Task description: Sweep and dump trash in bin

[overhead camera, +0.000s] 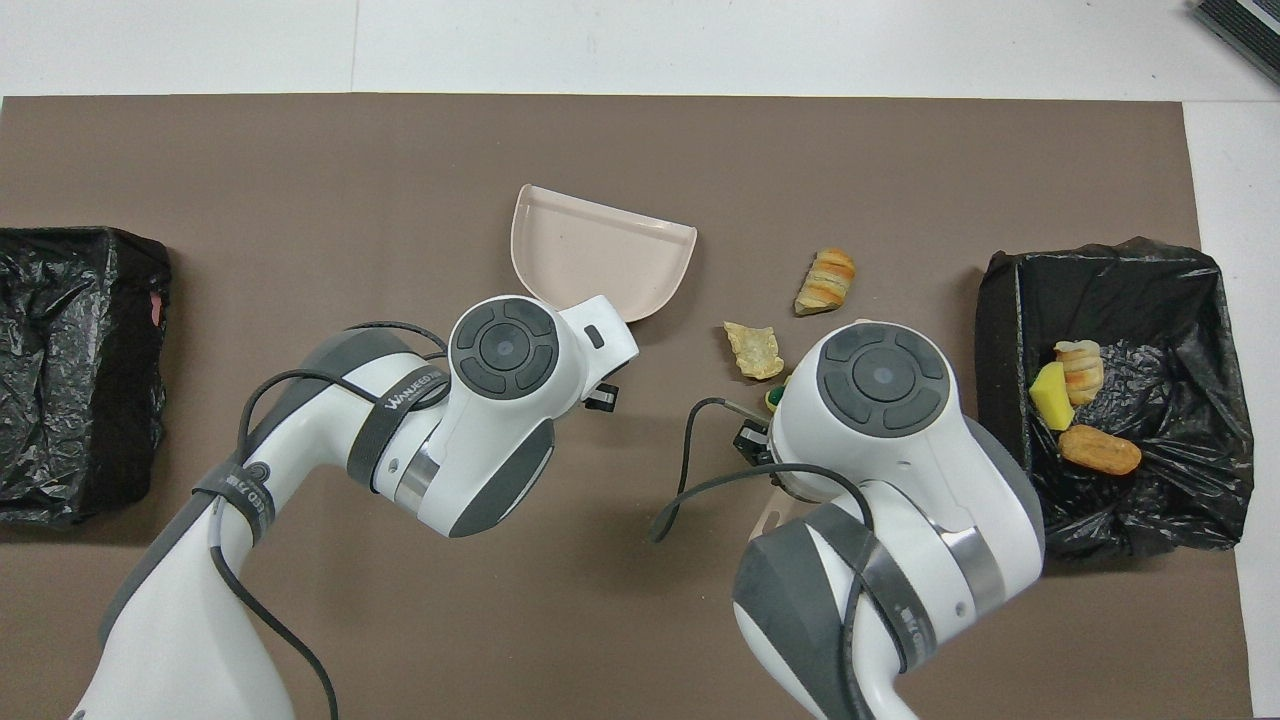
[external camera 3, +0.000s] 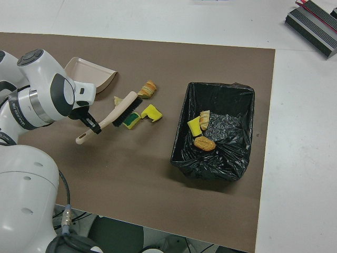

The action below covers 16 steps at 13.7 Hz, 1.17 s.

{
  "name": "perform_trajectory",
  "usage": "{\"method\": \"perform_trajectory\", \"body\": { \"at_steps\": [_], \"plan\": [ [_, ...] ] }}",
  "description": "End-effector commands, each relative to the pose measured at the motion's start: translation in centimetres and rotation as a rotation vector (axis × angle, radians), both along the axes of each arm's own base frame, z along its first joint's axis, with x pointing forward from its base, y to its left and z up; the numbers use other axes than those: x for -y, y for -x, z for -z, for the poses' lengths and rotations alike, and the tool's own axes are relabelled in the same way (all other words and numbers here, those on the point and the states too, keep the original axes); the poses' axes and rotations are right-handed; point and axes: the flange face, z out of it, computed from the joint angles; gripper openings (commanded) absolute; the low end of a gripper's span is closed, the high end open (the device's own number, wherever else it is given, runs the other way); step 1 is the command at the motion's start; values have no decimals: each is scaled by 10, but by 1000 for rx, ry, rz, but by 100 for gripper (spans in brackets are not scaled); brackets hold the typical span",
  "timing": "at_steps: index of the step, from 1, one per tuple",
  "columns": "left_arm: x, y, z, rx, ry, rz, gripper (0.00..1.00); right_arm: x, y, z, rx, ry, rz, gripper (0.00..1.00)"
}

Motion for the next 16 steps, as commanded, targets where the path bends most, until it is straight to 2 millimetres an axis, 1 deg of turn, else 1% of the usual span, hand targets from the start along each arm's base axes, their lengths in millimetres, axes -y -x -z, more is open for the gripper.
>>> {"method": "perform_trajectory", "body": {
  "at_steps": [1, 2, 3, 4, 5, 6, 7, 8, 9, 10, 11, 12, 13, 14, 15, 16],
  "plan": [
    [-31, -6, -17, -36, -61, 165, 0, 30, 6, 6, -20, 36, -89, 0],
    [-42, -8, -20, -58, -75, 255, 0, 52, 5, 15, -44, 43, -177, 0],
    [-52, -8, -24, -79, -86, 316, 0, 78, 0, 22, -70, 31, -236, 0],
    [-66, -10, -30, -108, -97, 385, 0, 99, -1, 25, -80, 52, -288, 0],
    [-85, -12, -40, -129, -102, 489, 0, 110, -1, 26, -81, 108, -324, 0],
    [-105, -15, -48, -152, -102, 590, 0, 123, -1, 30, -88, 128, -328, 0],
    [-132, -17, -47, -180, -96, 669, 0, 129, 1, 38, -91, 137, -341, 0],
    [-147, -17, -45, -201, -92, 729, 0, 134, 3, 49, -81, 137, -346, 0],
    [-154, -14, -53, -203, -91, 775, 0, 142, 4, 56, -84, 133, -340, 0],
    [-161, -13, -53, -227, -84, 852, 0, 144, 4, 58, -92, 125, -372, 0],
    [-184, -18, -62, -229, -76, 882, 0, 143, 4, 59, -101, 114, -418, 0],
    [-207, -21, -80, -197, -75, 868, 0, 139, 2, 60, -101, 93, -458, 0],
    [-230, -25, -93, -175, -64, 870, 0, 131, 0, 58, -78, 84, -490, 0],
    [-245, -26, -101, -168, -51, 904, 0, 125, -1, 59, -73, 61, -493, 0],
    [-251, -22, -106, -177, -29, 930, 0, 102, 1, 67, -83, 21, -512, 0],
    [-259, -20, -106, -190, -22, 932, 0, 81, 3, 73, -84, -10, -528, 0]
  ]
}}
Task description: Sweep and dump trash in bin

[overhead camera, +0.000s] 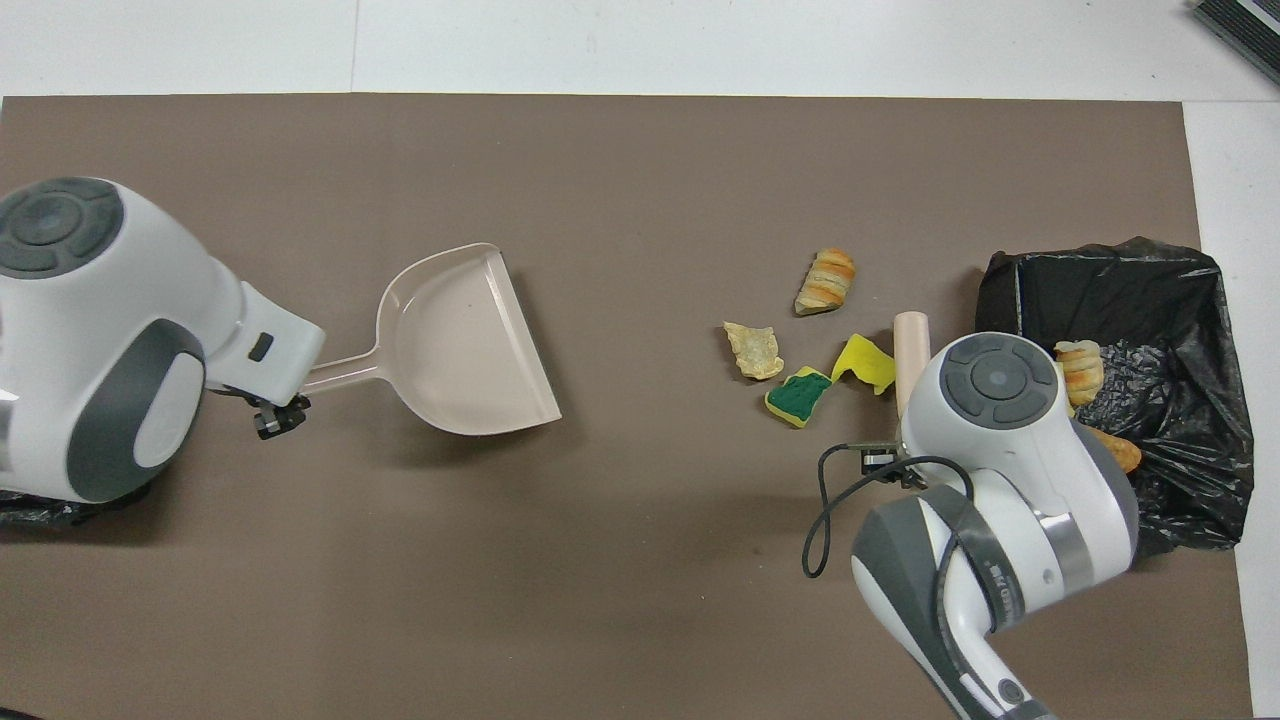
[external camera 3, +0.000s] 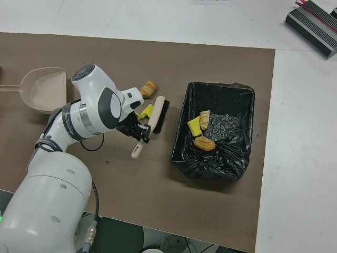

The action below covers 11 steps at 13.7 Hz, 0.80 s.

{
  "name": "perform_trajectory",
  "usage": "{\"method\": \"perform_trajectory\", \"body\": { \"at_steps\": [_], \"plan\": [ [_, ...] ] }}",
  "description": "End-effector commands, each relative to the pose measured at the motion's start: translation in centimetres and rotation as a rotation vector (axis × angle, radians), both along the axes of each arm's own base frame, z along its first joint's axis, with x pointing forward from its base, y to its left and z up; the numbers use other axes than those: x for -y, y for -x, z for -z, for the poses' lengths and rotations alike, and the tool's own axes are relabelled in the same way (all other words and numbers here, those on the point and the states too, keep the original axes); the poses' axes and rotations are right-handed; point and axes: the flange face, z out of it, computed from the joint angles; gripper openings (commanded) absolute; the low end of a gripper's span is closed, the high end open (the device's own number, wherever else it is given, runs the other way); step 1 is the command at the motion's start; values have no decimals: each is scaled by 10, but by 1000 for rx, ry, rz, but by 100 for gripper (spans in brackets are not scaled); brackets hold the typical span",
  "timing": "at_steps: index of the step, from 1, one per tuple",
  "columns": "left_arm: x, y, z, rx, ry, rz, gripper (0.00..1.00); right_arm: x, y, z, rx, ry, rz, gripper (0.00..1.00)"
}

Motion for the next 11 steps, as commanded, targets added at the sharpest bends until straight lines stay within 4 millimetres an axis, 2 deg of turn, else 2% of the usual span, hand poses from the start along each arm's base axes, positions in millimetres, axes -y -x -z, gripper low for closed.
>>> {"method": "perform_trajectory", "body": {
  "at_steps": [1, 2, 4, 6, 8, 10, 11],
  "plan": [
    [-8, 15, -6, -11, 18, 33, 0, -52, 7, 11, -11, -74, -74, 0],
    [-4, 21, -2, -2, 21, 33, 0, -73, 9, 13, -17, -98, -96, 0],
    [0, 42, 15, 49, 24, 32, 0, -102, 5, 11, -22, -137, -124, 0],
    [31, 62, 38, 71, 22, 32, 0, -136, 5, 13, -37, -188, -143, 0],
    [56, 72, 52, 70, 17, 9, 0, -149, 1, 14, -35, -236, -118, 0],
    [64, 77, 60, 58, 12, 10, 0, -153, 0, 11, -38, -266, -98, 0],
    [76, 84, 67, 60, 10, 9, 0, -158, -3, 12, -46, -287, -85, 0]
  ]
}}
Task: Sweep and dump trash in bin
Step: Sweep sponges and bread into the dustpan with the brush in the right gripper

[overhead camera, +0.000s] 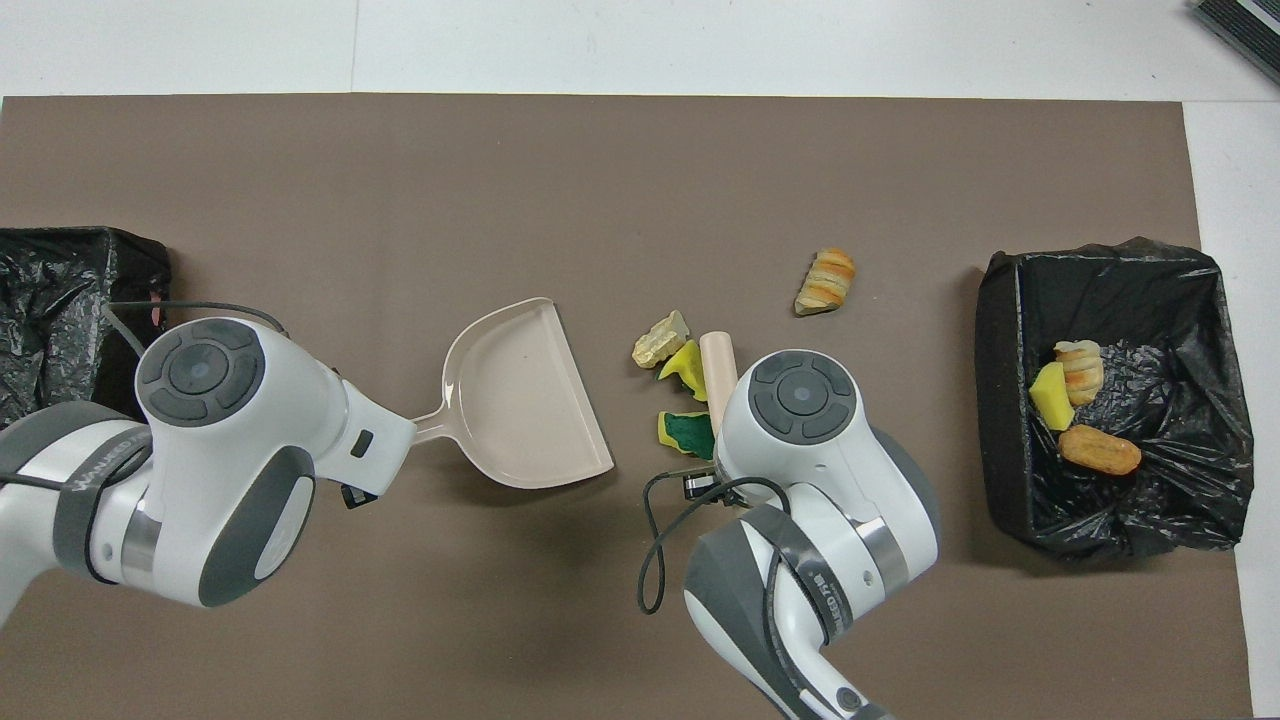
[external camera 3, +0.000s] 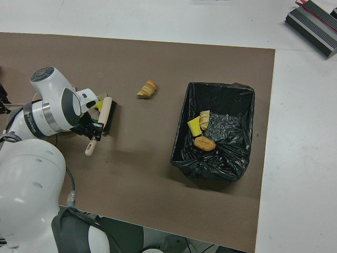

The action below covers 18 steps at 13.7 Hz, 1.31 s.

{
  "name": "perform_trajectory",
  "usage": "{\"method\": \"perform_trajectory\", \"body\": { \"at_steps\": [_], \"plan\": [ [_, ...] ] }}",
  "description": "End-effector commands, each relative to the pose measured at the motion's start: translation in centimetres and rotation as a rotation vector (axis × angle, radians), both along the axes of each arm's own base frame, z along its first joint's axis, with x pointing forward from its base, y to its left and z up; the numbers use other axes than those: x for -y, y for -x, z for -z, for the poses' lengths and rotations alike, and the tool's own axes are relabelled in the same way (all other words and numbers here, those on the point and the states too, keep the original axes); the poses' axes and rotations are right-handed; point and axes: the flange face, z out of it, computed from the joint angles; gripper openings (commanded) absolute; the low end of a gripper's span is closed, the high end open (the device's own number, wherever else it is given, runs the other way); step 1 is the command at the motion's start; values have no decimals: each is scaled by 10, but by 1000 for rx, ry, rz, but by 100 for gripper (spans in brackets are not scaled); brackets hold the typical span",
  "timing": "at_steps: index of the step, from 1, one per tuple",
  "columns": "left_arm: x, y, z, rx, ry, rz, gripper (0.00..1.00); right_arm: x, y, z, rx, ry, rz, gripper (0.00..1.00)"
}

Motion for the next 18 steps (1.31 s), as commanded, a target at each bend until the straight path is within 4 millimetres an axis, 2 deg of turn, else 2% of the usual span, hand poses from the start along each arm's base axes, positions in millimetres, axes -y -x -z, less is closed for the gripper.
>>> {"method": "perform_trajectory", "body": {
  "at_steps": [1, 2, 4, 7, 9, 11, 13, 16, 18],
  "plan": [
    [12, 19, 9, 28, 13, -27, 0, -26, -7, -5, -8, -62, 2, 0],
    [16, 22, 11, 30, 14, -22, 0, -48, -5, 1, -18, -72, -13, 0],
    [17, 25, 15, 26, 12, -22, 0, -78, -1, -3, -12, -84, -6, 0],
    [17, 24, 15, 30, 12, -40, 0, -110, 18, -13, -6, -111, -55, 0],
    [17, 24, 15, 30, 12, -43, 0, -125, 27, -20, 20, -131, -94, 0],
    [17, 24, 15, 32, 10, -69, 0, -124, 28, -39, 55, -152, -125, 0],
    [17, 23, 14, 33, 8, -75, 0, -108, 26, -57, 67, -150, -144, 0],
    [17, 23, 14, 32, 8, -79, 0, -72, 9, -62, 37, -116, -150, 0],
    [17, 23, 14, 40, 9, -113, 0, -45, -11, -66, 40, -100, -129, 0]
  ]
}}
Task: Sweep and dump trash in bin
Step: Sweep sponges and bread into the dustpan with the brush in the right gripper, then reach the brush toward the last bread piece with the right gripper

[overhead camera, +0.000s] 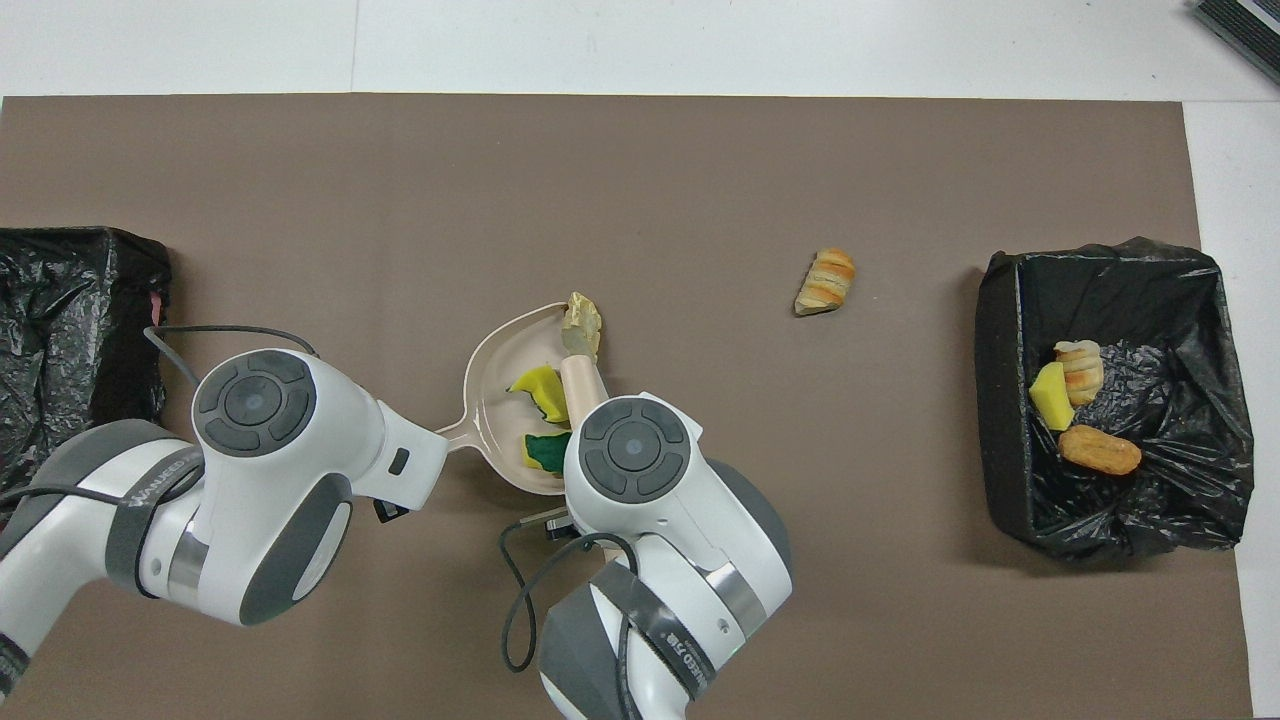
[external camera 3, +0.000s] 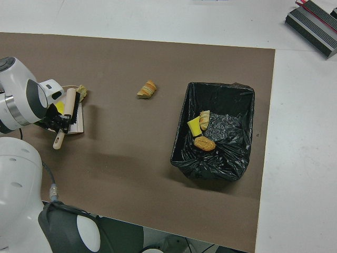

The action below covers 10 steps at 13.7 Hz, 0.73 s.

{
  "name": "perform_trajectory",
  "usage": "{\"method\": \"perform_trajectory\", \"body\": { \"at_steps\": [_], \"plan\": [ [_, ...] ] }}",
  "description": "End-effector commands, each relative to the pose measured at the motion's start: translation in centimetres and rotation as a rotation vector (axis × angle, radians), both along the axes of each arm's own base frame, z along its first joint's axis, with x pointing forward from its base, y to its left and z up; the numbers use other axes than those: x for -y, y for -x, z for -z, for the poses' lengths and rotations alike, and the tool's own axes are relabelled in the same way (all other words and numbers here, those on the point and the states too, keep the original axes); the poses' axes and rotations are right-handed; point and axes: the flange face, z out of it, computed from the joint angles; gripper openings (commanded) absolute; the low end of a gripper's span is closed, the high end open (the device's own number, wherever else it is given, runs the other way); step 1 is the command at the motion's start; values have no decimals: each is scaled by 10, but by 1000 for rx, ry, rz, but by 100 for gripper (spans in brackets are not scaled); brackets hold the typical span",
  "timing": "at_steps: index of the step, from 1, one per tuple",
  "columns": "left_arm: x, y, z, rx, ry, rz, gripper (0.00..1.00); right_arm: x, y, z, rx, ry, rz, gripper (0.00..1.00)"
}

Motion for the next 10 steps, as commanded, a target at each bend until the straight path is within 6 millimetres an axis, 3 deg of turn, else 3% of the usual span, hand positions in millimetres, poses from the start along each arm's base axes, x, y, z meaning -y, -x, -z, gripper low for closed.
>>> {"method": "perform_trajectory", "body": {
  "at_steps": [1, 5, 8, 10],
  "plan": [
    [-1, 6, -4, 45, 20, -69, 0, 37, -25, 0, 25, 31, -8, 0],
    [-2, 3, -2, 59, 25, -106, 0, 134, -84, 5, 36, 150, 7, 0],
    [-3, 3, 3, 51, 22, -108, 0, 187, -122, -5, 29, 276, -18, 0],
    [-2, 4, 7, 41, 18, -108, 0, 235, -145, 2, 26, 304, -24, 0]
  ]
}}
